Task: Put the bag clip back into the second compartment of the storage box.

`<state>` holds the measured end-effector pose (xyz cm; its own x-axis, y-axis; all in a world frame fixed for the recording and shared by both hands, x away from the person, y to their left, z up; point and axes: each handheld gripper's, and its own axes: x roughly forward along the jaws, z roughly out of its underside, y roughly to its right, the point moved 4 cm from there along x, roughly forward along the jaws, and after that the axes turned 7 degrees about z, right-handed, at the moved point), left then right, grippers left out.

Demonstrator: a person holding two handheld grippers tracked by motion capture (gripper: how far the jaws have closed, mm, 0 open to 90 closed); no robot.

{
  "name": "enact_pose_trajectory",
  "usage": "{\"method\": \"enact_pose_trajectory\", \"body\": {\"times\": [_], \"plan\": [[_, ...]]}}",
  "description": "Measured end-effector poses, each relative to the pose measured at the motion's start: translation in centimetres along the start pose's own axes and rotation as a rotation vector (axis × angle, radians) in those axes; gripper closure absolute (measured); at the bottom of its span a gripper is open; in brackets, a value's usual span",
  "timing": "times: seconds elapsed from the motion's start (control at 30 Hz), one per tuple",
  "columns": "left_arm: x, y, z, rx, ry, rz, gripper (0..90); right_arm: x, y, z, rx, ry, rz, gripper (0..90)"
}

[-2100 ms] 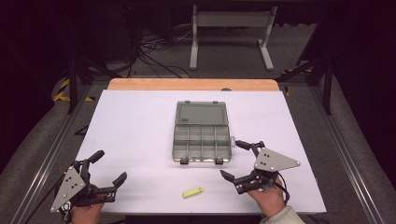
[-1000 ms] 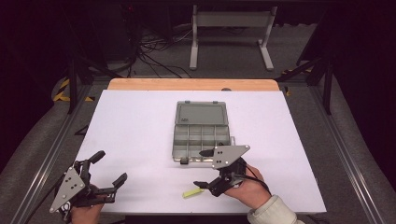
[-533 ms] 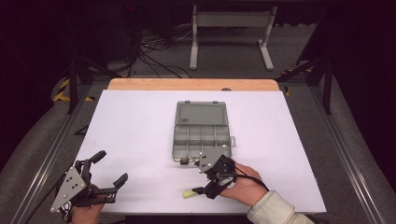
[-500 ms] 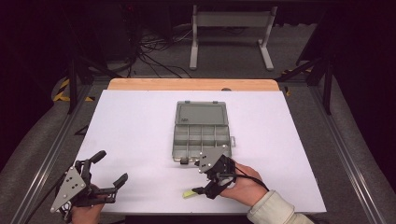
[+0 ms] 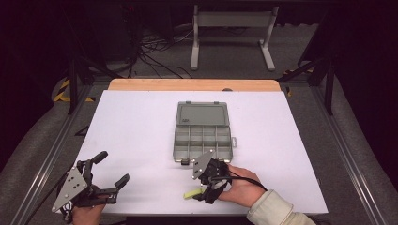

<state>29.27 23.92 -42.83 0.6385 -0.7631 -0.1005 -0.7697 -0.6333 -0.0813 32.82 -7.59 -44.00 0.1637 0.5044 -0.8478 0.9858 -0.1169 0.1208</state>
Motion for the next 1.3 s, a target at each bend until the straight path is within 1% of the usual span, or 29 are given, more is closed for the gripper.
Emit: {"method": "enact_pose_trajectory", "body": {"times": [0.13,0.33,0.4,0.5,0.57,0.67,0.77,0.83,0.9,0.93,1.07,1.13,1.17,1.23,1.27,1.3], "plan": [[0.0,0.0,0.0,0.0,0.0,0.001,3.1,0.6,-0.2,0.0,-0.008,-0.028,-0.024,21.0],[0.0,0.0,0.0,0.0,-0.002,0.002,3.1,1.3,-0.3,0.1,-0.021,-0.059,-0.039,24.3],[0.0,0.0,0.0,0.0,-0.003,0.003,3.1,1.6,-0.4,0.2,-0.03,-0.074,-0.047,25.5],[0.1,0.0,0.0,-0.001,-0.002,0.001,3.1,1.9,-0.6,0.2,-0.028,-0.106,-0.061,27.0],[0.1,0.0,0.0,-0.002,-0.003,0.001,3.1,2.2,-0.7,0.3,-0.039,-0.111,-0.066,27.8],[0.1,0.0,0.0,-0.002,-0.003,0.001,3.1,2.3,-0.7,0.3,-0.042,-0.117,-0.07,29.0],[0.1,0.0,0.0,-0.002,-0.005,0.001,3.1,2.3,-0.6,0.3,-0.042,-0.119,-0.066,31.0],[0.1,0.0,0.0,-0.001,-0.006,0.001,3.2,2.3,-0.7,0.2,-0.051,-0.111,-0.057,32.9],[0.1,0.0,0.0,-0.003,-0.003,-0.001,3.2,2.3,-0.7,0.1,-0.057,-0.103,-0.059,36.5],[0.1,0.0,0.0,-0.004,-0.003,0.0,3.2,2.4,-0.7,0.0,-0.069,-0.102,-0.061,38.6],[0.1,0.0,0.0,-0.001,-0.005,0.0,3.2,2.8,-0.8,0.1,-0.078,-0.115,-0.062,44.9],[0.0,0.0,0.1,0.0,-0.006,0.001,3.2,2.9,-0.8,0.1,-0.087,-0.117,-0.056,50.7],[0.1,0.0,0.1,-0.002,-0.006,0.002,3.3,2.9,-0.8,0.1,-0.102,-0.115,-0.05,53.5],[0.1,0.0,0.1,0.005,-0.006,0.001,4.7,2.9,-0.9,0.0,-0.114,-0.107,-0.042,61.0],[0.1,0.0,0.1,0.009,-0.007,0.003,4.7,3.0,-0.9,0.0,-0.125,-0.101,-0.049,64.2],[0.1,0.0,0.1,0.01,-0.009,0.004,4.7,3.0,-1.0,0.0,-0.128,-0.108,-0.053,67.4]]}}
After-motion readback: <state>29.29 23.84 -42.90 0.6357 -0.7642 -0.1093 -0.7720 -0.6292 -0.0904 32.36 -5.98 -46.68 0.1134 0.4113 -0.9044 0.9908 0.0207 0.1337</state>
